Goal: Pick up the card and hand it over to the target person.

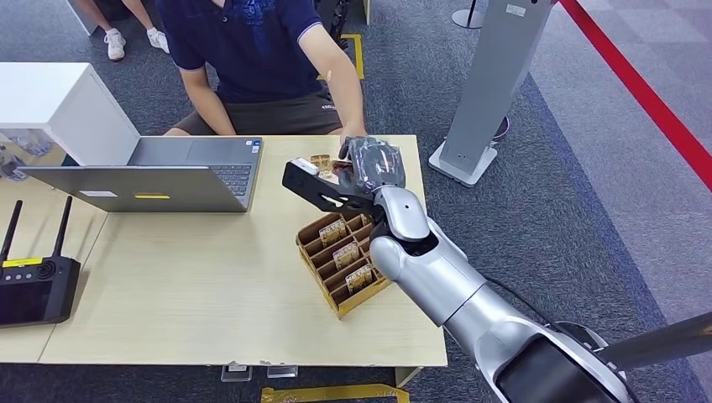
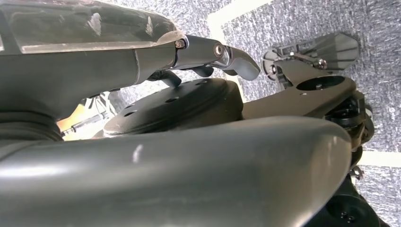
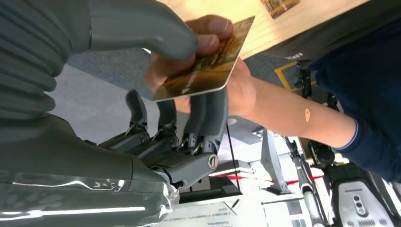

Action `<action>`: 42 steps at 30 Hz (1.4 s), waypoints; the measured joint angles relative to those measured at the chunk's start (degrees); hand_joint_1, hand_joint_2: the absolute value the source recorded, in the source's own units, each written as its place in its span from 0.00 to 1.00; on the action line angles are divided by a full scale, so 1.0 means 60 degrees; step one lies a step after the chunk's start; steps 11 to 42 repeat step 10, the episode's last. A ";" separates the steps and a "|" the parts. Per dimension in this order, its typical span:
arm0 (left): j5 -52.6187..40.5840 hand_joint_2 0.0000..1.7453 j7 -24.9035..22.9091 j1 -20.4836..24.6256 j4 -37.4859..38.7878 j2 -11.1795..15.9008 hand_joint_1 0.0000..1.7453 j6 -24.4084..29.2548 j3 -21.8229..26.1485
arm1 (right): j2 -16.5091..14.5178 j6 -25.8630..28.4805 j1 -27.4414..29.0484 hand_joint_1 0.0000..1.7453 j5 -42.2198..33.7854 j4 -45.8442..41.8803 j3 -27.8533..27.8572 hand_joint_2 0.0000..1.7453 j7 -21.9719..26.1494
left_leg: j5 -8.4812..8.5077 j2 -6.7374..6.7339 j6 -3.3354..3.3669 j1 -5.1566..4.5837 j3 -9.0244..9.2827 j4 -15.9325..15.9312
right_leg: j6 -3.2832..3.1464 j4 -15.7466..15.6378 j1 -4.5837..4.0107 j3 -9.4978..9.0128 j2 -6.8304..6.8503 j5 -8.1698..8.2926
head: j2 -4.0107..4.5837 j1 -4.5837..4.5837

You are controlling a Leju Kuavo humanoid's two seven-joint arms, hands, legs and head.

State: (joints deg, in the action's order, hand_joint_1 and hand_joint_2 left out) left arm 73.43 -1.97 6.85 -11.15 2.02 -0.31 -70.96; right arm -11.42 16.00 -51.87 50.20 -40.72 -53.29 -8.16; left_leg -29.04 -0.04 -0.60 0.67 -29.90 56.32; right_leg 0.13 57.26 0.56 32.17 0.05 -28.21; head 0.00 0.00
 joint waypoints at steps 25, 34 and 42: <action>0.0006 0.00 0.0057 0.0090 -0.0012 0.0064 0.00 -0.0043 -0.0035 | 0.0683 0.0104 0.0341 0.00 0.0139 -0.1769 0.0251 1.00 -0.0311 | 0.0002 0.0031 0.0001 0.0004 -0.0018 0.0011 | 0.0001 0.0003 -0.0005 0.0009 0.0032 -0.0005 | 0.0000 0.0000; 0.0006 0.00 0.0057 0.0090 -0.0012 0.0064 0.00 -0.0043 -0.0035 | 0.0683 0.0104 0.0341 0.00 0.0139 -0.1769 0.0251 1.00 -0.0311 | 0.0002 0.0031 0.0001 0.0004 -0.0018 0.0011 | 0.0001 0.0003 -0.0005 0.0009 0.0032 -0.0005 | 0.0000 0.0000; 0.0006 0.00 0.0057 0.0090 -0.0012 0.0064 0.00 -0.0043 -0.0035 | 0.0683 0.0104 0.0341 0.00 0.0139 -0.1769 0.0251 1.00 -0.0311 | 0.0002 0.0031 0.0001 0.0004 -0.0018 0.0011 | 0.0001 0.0003 -0.0005 0.0009 0.0032 -0.0005 | 0.0000 0.0000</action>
